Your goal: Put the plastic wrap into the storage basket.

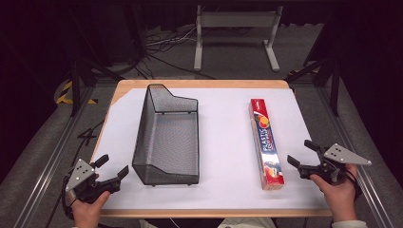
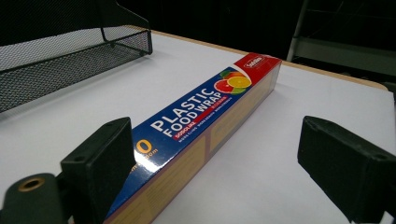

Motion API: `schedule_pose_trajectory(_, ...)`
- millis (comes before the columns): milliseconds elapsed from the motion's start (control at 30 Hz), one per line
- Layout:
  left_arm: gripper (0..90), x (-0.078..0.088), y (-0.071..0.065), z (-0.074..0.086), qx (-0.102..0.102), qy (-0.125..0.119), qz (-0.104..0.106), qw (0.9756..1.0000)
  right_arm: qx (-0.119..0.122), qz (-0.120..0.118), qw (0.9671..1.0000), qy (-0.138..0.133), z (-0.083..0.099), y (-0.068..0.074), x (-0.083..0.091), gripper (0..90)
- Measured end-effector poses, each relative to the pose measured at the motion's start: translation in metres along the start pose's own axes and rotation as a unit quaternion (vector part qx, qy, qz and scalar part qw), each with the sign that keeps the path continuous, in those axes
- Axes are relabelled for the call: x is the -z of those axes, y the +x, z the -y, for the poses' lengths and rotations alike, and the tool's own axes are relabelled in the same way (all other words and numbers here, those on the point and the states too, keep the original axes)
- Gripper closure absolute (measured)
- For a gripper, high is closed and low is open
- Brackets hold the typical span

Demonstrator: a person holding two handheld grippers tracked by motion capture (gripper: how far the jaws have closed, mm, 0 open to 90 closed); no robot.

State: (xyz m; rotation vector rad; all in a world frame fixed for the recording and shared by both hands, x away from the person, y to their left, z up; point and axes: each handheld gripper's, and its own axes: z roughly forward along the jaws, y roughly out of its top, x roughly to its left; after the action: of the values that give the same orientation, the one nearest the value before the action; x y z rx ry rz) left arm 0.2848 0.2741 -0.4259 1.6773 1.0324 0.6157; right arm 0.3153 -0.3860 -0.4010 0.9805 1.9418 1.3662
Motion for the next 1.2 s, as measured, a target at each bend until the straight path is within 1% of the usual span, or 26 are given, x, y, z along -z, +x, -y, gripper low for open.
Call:
schedule_pose_trajectory(100,16.1,0.000,-0.002,0.000,-0.001,-0.001,0.000,1.0000,-0.003,0.000,1.0000,-0.003,-0.001,0.000,0.000,8.3)
schedule_pose_trajectory(167,16.0,0.001,-0.002,0.000,-0.003,-0.001,-0.002,1.0000,-0.004,0.004,1.0000,-0.001,-0.003,0.001,-0.001,6.7)
schedule_pose_trajectory(267,15.9,0.002,-0.003,0.000,-0.002,-0.001,-0.006,1.0000,-0.025,0.012,0.9996,0.007,-0.008,0.002,-0.002,4.5)
schedule_pose_trajectory(300,15.9,0.003,-0.002,0.001,-0.001,-0.001,-0.007,1.0000,-0.025,0.013,0.9996,0.012,-0.009,0.003,-0.004,4.5)
schedule_pose_trajectory(367,15.9,0.003,-0.001,0.001,0.000,0.001,-0.008,1.0000,-0.011,0.015,0.9995,0.025,-0.011,0.005,-0.008,3.4)
schedule_pose_trajectory(433,15.9,0.004,-0.001,0.001,0.001,-0.001,-0.010,1.0000,-0.004,0.011,0.9995,0.029,-0.016,0.006,-0.013,3.4)
schedule_pose_trajectory(567,15.9,0.003,-0.002,0.001,0.000,-0.001,-0.010,1.0000,-0.004,0.001,0.9995,0.032,-0.028,0.009,-0.022,4.4)
schedule_pose_trajectory(600,15.9,0.003,-0.002,0.001,0.000,-0.001,-0.010,1.0000,-0.004,0.001,0.9995,0.032,-0.028,0.009,-0.022,4.4)
schedule_pose_trajectory(633,15.9,0.003,-0.002,0.001,-0.001,0.000,-0.009,1.0000,-0.006,-0.004,0.9993,0.037,-0.031,0.009,-0.025,5.6)
schedule_pose_trajectory(700,15.9,0.003,-0.002,0.001,-0.001,0.000,-0.010,0.9999,-0.017,-0.011,0.9983,0.054,-0.035,0.010,-0.031,7.4)
schedule_pose_trajectory(733,15.9,0.003,-0.002,0.001,-0.001,-0.001,-0.010,0.9999,-0.024,-0.019,0.9975,0.064,-0.038,0.011,-0.036,7.9)
schedule_pose_trajectory(833,15.8,0.003,-0.002,0.001,-0.003,0.000,-0.010,0.9999,-0.026,-0.019,0.9964,0.078,-0.045,0.013,-0.043,9.9)
schedule_pose_trajectory(867,15.8,0.003,-0.002,0.001,-0.003,0.000,-0.010,0.9999,-0.025,-0.017,0.9956,0.088,-0.048,0.014,-0.046,11.3)
schedule_pose_trajectory(933,15.7,0.002,-0.003,0.001,-0.005,0.001,-0.009,0.9999,-0.022,-0.013,0.9932,0.114,-0.053,0.014,-0.051,14.7)
schedule_pose_trajectory(967,15.6,0.002,-0.003,0.001,-0.005,0.002,-0.009,0.9999,-0.029,-0.012,0.9916,0.125,-0.055,0.014,-0.054,18.1)
schedule_pose_trajectory(1000,15.6,0.002,-0.003,0.001,-0.006,0.002,-0.009,0.9999,-0.038,-0.011,0.9900,0.136,-0.058,0.014,-0.056,19.3)
schedule_pose_trajectory(1033,15.6,0.002,-0.003,0.001,-0.007,0.002,-0.008,0.9999,-0.040,-0.011,0.9889,0.143,-0.060,0.014,-0.059,19.0)
schedule_pose_trajectory(1067,15.6,0.002,-0.003,0.000,-0.008,0.002,-0.008,0.9999,-0.038,-0.011,0.9883,0.147,-0.062,0.015,-0.062,19.0)
schedule_pose_trajectory(1133,15.7,0.002,-0.003,0.000,-0.008,0.002,-0.008,0.9999,-0.028,-0.008,0.9888,0.146,-0.067,0.016,-0.067,19.0)
schedule_pose_trajectory(1200,15.7,0.002,-0.004,0.001,-0.008,0.002,-0.008,0.9999,-0.025,-0.006,0.9891,0.145,-0.069,0.017,-0.069,19.0)
